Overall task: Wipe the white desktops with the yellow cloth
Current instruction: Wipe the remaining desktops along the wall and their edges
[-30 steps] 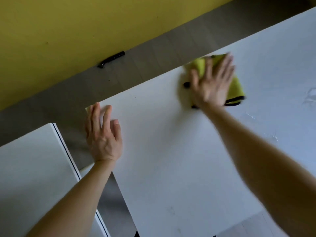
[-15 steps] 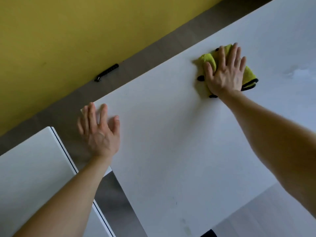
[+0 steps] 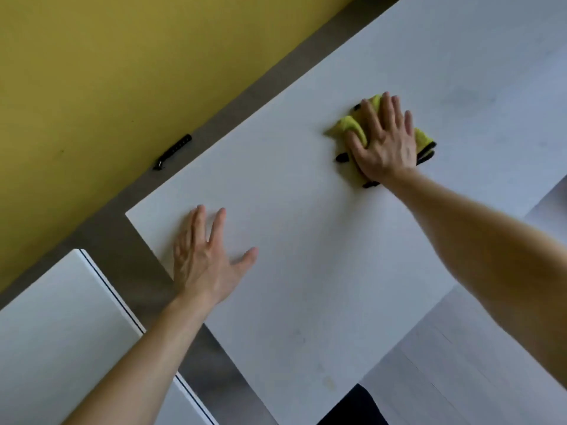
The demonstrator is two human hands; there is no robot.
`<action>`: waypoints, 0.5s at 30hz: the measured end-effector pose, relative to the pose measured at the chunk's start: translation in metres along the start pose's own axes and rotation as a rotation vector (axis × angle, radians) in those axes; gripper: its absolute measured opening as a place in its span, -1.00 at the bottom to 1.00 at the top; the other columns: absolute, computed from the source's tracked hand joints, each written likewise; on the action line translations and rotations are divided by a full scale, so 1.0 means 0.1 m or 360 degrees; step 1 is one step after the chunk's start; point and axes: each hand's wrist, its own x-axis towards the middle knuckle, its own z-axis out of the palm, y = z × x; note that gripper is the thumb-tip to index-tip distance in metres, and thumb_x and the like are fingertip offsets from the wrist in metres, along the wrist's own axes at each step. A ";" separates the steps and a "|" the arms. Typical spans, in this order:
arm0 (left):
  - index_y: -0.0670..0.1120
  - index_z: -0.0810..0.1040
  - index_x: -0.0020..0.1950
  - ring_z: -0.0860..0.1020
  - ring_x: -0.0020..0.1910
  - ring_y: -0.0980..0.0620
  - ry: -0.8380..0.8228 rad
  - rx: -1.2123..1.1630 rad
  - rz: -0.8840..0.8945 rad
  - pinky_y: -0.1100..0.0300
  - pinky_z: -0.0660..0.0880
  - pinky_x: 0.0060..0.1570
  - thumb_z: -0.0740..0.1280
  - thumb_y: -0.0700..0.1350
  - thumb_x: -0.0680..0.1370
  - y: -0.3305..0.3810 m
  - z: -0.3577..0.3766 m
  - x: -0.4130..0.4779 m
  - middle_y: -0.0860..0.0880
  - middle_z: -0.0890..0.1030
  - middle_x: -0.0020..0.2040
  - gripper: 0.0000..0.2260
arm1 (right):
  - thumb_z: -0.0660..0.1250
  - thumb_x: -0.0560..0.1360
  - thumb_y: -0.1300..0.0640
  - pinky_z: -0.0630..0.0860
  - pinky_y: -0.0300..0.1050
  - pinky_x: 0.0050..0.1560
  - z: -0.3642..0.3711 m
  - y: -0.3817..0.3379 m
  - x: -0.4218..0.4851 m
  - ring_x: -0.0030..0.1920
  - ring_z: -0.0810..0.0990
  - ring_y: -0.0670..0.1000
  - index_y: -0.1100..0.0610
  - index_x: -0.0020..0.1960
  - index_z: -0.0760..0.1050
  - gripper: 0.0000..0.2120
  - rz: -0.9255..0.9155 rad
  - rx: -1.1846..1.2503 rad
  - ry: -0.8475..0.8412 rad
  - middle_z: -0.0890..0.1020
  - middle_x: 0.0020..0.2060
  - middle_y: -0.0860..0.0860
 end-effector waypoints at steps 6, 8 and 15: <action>-0.04 -0.53 0.65 -0.39 0.69 -0.35 -0.0588 0.0487 -0.0043 -0.35 0.06 0.65 0.59 0.55 0.12 0.30 -0.05 -0.01 -0.33 -0.46 0.66 0.61 | 0.08 0.69 -0.28 0.00 0.41 0.67 0.33 -0.87 -0.89 0.73 0.01 0.33 0.09 0.75 0.15 -0.26 -0.0077 0.0094 0.0055 0.05 0.73 0.28; -0.06 -0.53 0.65 -0.37 0.69 -0.37 -0.0570 0.0487 -0.0068 -0.38 0.09 0.63 0.61 0.54 0.08 0.32 -0.05 0.00 -0.35 -0.43 0.66 0.65 | 0.13 0.72 -0.25 -0.02 0.39 0.68 0.47 -1.41 -1.55 0.75 -0.05 0.30 0.07 0.75 0.16 -0.30 -0.0471 0.0147 -0.0085 0.02 0.74 0.26; 0.01 -0.58 0.63 -0.37 0.70 -0.31 -0.0543 0.0501 -0.0027 -0.33 0.11 0.65 0.55 0.61 0.06 0.27 -0.07 0.01 -0.31 -0.42 0.68 0.65 | 0.15 0.68 -0.36 -0.03 0.35 0.70 0.21 -0.29 -0.72 0.75 0.02 0.25 -0.11 0.73 0.21 -0.31 -0.0287 0.0131 -0.0007 0.11 0.75 0.13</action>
